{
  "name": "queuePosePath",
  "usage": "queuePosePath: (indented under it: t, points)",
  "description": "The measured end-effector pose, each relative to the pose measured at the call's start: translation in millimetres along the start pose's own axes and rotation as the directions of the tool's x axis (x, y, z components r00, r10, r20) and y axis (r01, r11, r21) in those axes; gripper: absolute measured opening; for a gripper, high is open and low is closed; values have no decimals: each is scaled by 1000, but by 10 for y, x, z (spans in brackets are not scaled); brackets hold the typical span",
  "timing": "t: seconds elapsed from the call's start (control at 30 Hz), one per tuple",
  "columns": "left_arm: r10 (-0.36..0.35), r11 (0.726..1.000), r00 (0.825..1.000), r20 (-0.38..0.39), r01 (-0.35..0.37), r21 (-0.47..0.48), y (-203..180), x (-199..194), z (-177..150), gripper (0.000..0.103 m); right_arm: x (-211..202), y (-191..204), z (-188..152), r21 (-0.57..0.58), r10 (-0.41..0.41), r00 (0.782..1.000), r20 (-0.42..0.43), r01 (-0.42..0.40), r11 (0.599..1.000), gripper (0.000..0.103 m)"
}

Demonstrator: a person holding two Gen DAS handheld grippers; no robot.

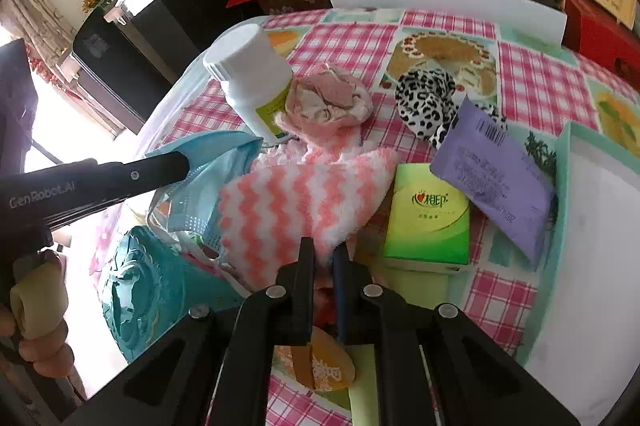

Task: Organize soft objects
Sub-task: 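Lift the mask with the left tool while the right tool lifts the cloth toward the tray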

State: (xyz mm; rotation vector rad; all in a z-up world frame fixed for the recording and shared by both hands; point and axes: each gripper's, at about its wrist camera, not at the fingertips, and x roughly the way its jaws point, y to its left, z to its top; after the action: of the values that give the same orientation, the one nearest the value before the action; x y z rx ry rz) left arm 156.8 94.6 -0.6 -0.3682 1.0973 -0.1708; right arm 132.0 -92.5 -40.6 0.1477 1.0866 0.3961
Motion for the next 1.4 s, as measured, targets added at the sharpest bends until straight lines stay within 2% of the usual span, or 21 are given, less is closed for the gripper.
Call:
queuePosePath:
  t: [0.2, 0.47, 0.87, 1.1, 1.4]
  points:
    - [-20, 1000, 1000, 17, 20, 2, -24, -71, 8, 6, -179, 39, 12, -1, 11, 999, 35, -11, 1000, 7]
    - [-49, 999, 997, 63, 48, 12, -125, -321, 17, 6, -666, 156, 18, -19, 22, 992, 124, -19, 1000, 7]
    - [-88, 994, 985, 150, 77, 78, -425, -918, 5, 6, -1521, 208, -22, -21, -24, 964, 265, 31, 999, 7]
    - [-113, 988, 974, 198, 89, 128, -675, -1241, -30, 6, -2000, 95, -94, 15, -60, 934, 352, 59, 998, 7]
    - [-172, 965, 965, 201, 124, 231, -1203, -1347, -95, 6, -2587, -413, -275, 144, -192, 877, 441, 142, 979, 7]
